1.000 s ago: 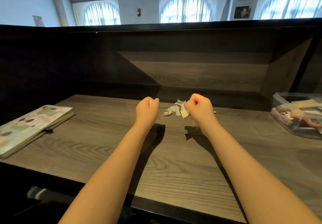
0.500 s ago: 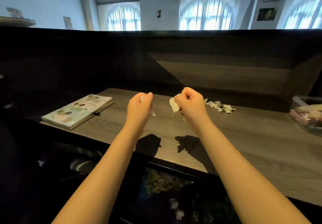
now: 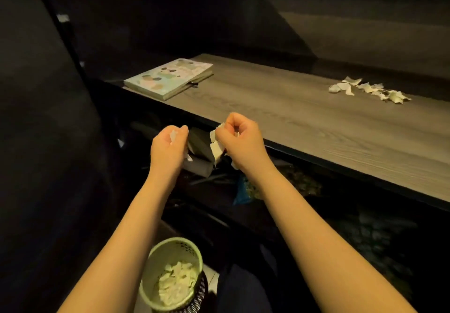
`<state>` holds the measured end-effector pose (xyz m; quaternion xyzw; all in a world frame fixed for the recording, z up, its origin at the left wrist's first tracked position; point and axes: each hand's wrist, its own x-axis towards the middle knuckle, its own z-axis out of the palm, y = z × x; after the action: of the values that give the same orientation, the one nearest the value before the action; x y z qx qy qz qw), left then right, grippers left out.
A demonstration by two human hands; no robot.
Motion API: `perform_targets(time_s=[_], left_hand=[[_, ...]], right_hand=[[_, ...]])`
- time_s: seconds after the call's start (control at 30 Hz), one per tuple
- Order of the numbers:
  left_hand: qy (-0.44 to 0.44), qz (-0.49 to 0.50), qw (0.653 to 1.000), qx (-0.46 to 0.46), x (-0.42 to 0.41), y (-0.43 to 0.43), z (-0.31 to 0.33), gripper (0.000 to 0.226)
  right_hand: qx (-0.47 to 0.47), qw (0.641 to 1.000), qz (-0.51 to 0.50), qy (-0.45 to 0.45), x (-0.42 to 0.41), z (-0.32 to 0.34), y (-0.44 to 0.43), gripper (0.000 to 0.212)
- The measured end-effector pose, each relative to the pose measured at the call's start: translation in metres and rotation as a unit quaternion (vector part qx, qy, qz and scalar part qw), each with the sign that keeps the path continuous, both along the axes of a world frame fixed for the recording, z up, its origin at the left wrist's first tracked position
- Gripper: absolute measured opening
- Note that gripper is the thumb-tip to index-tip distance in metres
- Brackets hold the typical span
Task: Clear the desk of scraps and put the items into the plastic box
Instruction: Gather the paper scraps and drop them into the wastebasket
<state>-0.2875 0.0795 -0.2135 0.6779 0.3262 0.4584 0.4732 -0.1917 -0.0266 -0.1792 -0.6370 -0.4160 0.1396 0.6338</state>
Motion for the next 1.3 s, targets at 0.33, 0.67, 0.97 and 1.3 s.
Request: perform_targets(time_s=[0.33, 0.67, 0.97, 1.3], left_hand=[[0.2, 0.047, 0.978, -0.034, -0.061, 0.029, -0.11, 0.034], [0.498, -0.008, 0.865, -0.053, -0.103, 0.05, -0.249, 0.028], [0.626, -0.107, 0.771, -0.038, -0.093, 0.054, -0.34, 0.03], [0.649, -0.208, 0.719, -0.136, -0.096, 0.064, -0.389, 0.06]], right_hand=[[-0.168, 0.985, 0.047, 0.008, -0.05, -0.13, 0.046, 0.029], [-0.323, 0.939, 0.115, -0.02, -0.065, -0.235, 0.075, 0.024], [-0.403, 0.904, 0.138, -0.025, -0.058, -0.295, 0.092, 0.029], [-0.441, 0.882, 0.154, -0.055, -0.047, -0.35, 0.095, 0.032]])
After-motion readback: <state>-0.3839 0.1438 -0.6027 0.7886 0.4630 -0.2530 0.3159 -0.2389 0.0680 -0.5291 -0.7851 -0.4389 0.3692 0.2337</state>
